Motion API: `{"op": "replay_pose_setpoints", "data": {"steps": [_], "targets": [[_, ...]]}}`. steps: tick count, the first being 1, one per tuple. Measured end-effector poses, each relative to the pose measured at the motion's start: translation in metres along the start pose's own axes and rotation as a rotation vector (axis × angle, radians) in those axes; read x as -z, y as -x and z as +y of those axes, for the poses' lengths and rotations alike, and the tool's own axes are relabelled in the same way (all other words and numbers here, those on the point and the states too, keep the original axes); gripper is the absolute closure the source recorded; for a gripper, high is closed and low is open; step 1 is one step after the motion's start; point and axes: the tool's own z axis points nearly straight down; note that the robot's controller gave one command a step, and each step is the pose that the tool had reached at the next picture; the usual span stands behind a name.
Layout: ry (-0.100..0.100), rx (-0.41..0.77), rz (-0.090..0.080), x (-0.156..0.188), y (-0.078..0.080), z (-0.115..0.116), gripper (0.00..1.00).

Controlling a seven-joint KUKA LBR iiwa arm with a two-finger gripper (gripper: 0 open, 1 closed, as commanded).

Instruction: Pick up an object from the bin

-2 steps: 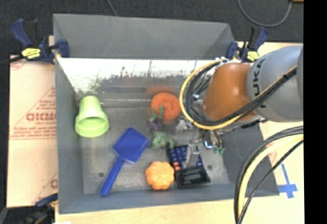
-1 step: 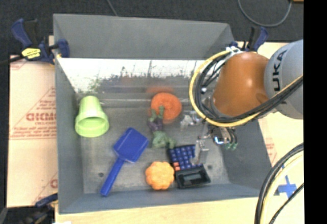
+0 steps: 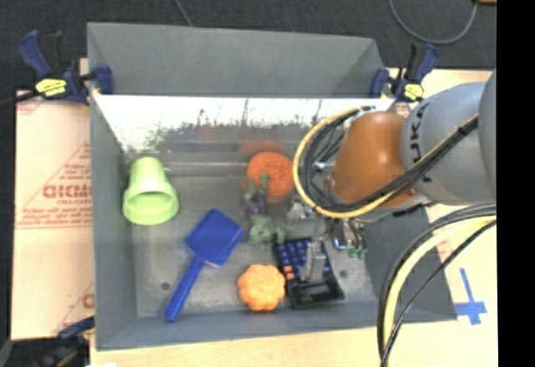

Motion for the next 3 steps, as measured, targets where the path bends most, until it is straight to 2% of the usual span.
{"op": "replay_pose_setpoints", "data": {"steps": [1,2,3], "targets": [[0.003,-0.072,-0.027,0.000,-0.011,0.008,0.00],[0.001,-0.008,-0.005,0.003,0.001,0.000,1.00],[0.001,-0.008,-0.005,0.003,0.001,0.000,1.00]]}}
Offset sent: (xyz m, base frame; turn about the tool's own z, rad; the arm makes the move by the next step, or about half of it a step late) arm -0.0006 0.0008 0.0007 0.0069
